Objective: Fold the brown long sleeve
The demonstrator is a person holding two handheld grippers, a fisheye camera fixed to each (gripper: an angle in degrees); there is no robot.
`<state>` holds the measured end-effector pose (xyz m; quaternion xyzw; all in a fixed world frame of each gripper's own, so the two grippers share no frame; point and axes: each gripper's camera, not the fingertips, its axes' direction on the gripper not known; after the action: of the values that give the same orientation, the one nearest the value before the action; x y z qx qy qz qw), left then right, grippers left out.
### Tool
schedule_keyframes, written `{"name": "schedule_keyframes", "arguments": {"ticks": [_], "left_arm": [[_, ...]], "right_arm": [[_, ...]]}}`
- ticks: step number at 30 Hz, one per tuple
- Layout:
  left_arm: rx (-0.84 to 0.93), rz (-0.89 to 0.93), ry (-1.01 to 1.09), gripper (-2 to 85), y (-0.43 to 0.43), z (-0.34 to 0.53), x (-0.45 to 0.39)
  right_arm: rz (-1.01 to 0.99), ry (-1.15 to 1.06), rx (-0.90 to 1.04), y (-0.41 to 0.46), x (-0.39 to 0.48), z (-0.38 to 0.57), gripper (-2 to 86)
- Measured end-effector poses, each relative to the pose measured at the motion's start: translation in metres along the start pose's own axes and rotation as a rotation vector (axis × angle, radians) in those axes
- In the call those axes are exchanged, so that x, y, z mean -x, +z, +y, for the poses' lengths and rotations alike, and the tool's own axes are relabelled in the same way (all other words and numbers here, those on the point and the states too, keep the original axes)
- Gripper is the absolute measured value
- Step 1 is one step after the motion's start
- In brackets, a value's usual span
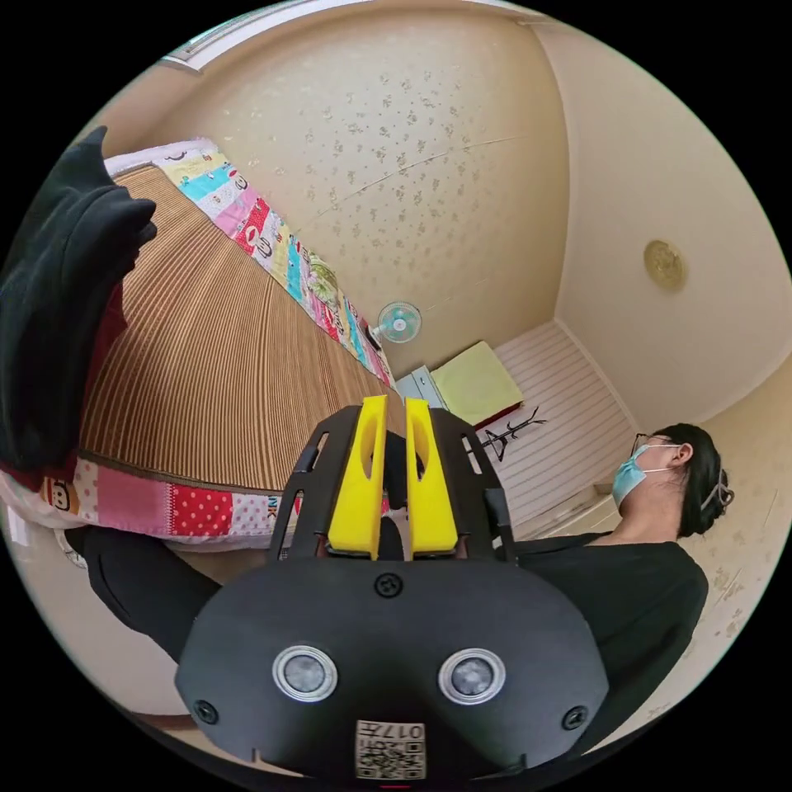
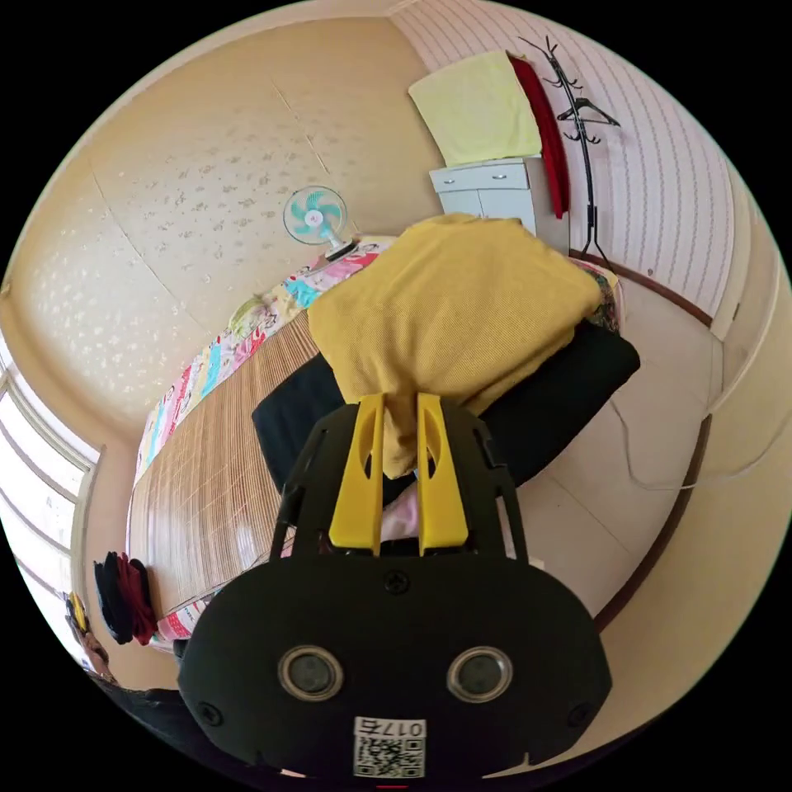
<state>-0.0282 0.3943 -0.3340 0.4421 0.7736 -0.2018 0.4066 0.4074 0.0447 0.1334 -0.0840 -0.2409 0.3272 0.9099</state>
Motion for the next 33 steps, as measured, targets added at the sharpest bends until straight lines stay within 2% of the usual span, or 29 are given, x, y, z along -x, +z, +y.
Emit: {"name": "schedule_keyframes", "arguments": {"ticks": [3, 4, 7, 10, 14, 16, 17, 19, 21, 24, 26, 28, 30, 32, 33], "left_arm": [[-0.087, -0.019, 0.037, 3.5, -0.026, 0.008, -0.002], [-0.123, -0.073, 0.05, 2.2, -0.035, 0.013, -0.003], [-0.175, -0.201, 0.086, -0.5, -0.048, 0.021, -0.007], [-0.179, -0.131, 0.158, -0.9, -0.045, 0.017, -0.011], [-0.137, -0.102, 0.194, -1.0, -0.029, 0.015, -0.005], [-0.11, -0.097, 0.195, -1.0, -0.019, 0.018, 0.007], [-0.102, -0.089, 0.192, -1.0, -0.017, 0.019, 0.011], [-0.062, -0.052, 0.161, -1.0, -0.01, 0.021, 0.029], [-0.014, -0.062, 0.149, -1.0, -0.008, 0.018, 0.038], [0.082, -0.102, 0.183, -1.0, -0.005, 0.013, 0.042], [0.118, -0.117, 0.201, -1.0, -0.002, 0.012, 0.046], [0.138, -0.11, 0.213, -1.0, 0.007, 0.01, 0.057], [0.141, -0.072, 0.196, -0.9, 0.019, 0.008, 0.071], [0.174, 0.0, 0.159, -0.8, 0.041, 0.005, 0.088], [0.218, 0.039, 0.137, -0.7, 0.06, 0.003, 0.098]], "right_arm": [[-0.043, -0.113, -0.054, -0.004, 0.063, -0.021, 2.7], [-0.137, -0.199, -0.132, -0.02, 0.102, -0.031, 2.3], [-0.222, -0.386, -0.19, -0.05, 0.21, -0.061, 1.6], [-0.358, -0.575, -0.233, -0.07, 0.309, -0.05, 1.1], [-0.589, -0.746, -0.112, -0.047, 0.398, 0.025, 1.0], [-0.675, -0.799, 0.06, 0.007, 0.435, 0.108, 1.0], [-0.684, -0.812, 0.13, 0.027, 0.441, 0.132, 1.0], [-0.679, -0.822, 0.511, 0.121, 0.454, 0.224, 0.9], [-0.754, -0.804, 0.68, 0.16, 0.441, 0.264, 1.1], [-0.782, -0.715, 0.627, 0.17, 0.411, 0.248, 2.1], [-0.69, -0.686, 0.517, 0.168, 0.398, 0.215, 3.6], [-0.449, -0.632, 0.32, 0.169, 0.379, 0.174, 6.5], [-0.288, -0.578, 0.239, 0.184, 0.361, 0.154, 8.0], [-0.242, -0.555, 0.314, 0.221, 0.344, 0.145, 8.6], [-0.251, -0.527, 0.475, 0.258, 0.332, 0.146, 8.3]]}}
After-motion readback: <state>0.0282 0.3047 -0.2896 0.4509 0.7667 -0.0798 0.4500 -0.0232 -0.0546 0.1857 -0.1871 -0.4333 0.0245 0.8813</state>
